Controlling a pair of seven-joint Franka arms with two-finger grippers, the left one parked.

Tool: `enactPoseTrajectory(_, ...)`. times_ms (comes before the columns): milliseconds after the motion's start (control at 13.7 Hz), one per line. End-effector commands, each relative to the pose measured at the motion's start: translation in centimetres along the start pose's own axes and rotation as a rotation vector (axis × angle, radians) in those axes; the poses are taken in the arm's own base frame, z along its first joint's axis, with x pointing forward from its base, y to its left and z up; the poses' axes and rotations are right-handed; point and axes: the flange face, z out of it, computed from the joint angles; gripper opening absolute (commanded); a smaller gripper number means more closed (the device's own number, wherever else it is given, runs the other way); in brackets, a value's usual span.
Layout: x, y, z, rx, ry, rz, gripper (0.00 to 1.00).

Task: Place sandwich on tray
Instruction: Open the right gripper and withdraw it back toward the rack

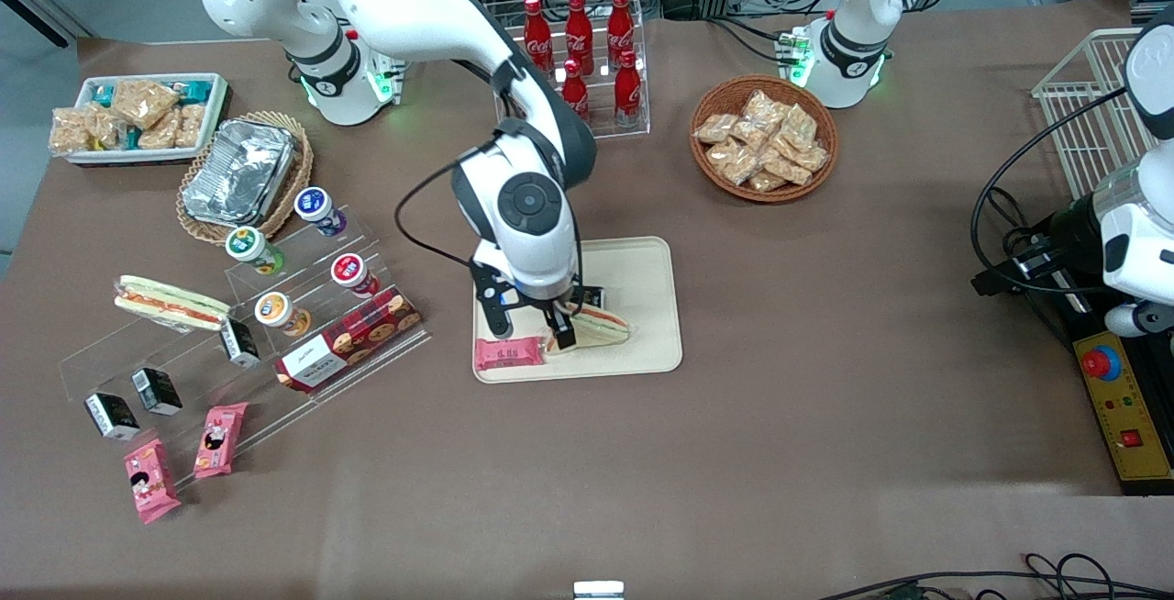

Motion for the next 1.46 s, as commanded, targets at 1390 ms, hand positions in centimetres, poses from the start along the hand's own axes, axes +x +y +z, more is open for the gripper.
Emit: enactPoseTrajectory(1390,40.9,13.5,-18.7,-0.056,-0.086,-1.017,1.00)
